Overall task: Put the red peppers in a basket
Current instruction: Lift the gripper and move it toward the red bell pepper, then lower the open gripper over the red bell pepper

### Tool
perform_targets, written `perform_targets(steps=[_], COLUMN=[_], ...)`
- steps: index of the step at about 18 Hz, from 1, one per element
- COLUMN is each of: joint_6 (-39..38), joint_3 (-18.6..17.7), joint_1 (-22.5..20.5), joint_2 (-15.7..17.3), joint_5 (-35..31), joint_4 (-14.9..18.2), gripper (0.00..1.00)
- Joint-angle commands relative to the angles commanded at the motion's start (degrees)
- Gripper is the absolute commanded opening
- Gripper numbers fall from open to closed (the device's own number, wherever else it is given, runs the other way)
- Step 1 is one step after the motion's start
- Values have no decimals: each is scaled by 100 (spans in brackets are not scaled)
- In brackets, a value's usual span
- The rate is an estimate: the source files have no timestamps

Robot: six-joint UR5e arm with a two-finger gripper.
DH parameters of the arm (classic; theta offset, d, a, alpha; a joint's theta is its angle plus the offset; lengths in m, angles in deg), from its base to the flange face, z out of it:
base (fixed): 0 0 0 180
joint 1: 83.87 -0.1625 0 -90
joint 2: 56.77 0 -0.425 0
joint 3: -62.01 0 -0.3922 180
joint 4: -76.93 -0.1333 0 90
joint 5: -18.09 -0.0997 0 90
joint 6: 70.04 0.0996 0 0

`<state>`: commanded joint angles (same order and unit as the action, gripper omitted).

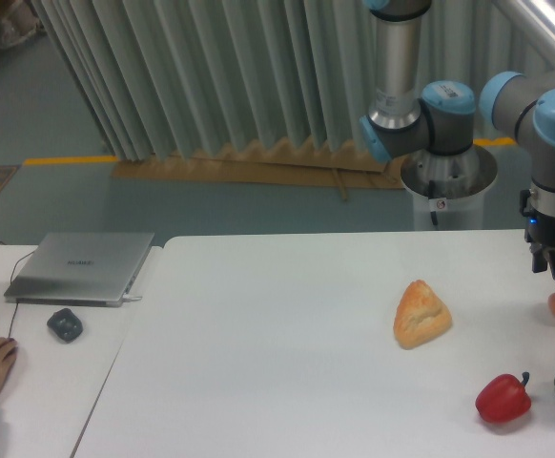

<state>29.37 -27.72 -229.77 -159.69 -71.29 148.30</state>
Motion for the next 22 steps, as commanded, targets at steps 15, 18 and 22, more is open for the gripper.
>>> perform_targets(steps=[15, 18, 22], joint_6=[-2354, -2724, -3442], joint_3=[9, 17, 79], joint_1=[711, 870, 949], joint_2=[-342, -457, -624], joint_5=[-254, -456, -536], joint_4=[-430, -632, -738], gripper=[100, 100, 100])
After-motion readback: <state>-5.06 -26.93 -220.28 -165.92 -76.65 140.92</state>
